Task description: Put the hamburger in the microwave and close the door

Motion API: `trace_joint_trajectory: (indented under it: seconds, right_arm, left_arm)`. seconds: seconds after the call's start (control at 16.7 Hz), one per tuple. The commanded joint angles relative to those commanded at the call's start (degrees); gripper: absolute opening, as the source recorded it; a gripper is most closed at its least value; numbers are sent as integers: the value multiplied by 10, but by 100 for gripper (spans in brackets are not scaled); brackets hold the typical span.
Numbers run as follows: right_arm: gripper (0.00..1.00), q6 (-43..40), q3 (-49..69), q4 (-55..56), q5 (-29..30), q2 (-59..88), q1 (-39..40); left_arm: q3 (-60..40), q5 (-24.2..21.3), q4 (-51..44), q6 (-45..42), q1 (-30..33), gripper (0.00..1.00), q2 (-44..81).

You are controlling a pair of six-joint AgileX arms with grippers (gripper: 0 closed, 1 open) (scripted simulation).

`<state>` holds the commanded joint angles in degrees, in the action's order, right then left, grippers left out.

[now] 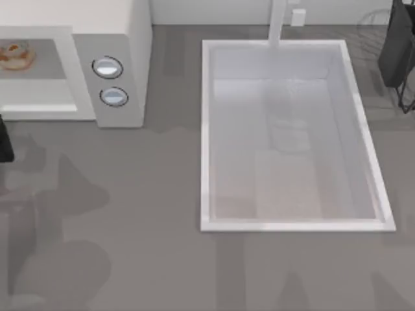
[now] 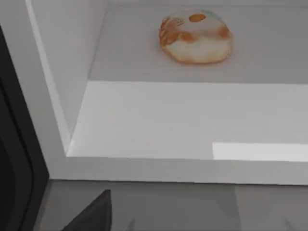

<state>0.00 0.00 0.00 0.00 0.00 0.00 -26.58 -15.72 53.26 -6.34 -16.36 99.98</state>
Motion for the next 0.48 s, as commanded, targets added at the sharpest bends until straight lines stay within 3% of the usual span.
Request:
trace_joint_trajectory:
  seconds: [0.3,0.48]
  right_arm:
    - [100,0,0,0,0,0,0]
    - [100,0,0,0,0,0,0]
  left_arm:
    - [-37,2,-181,1,0,100,-123]
    - [-54,3,-238,1,0,100,-175]
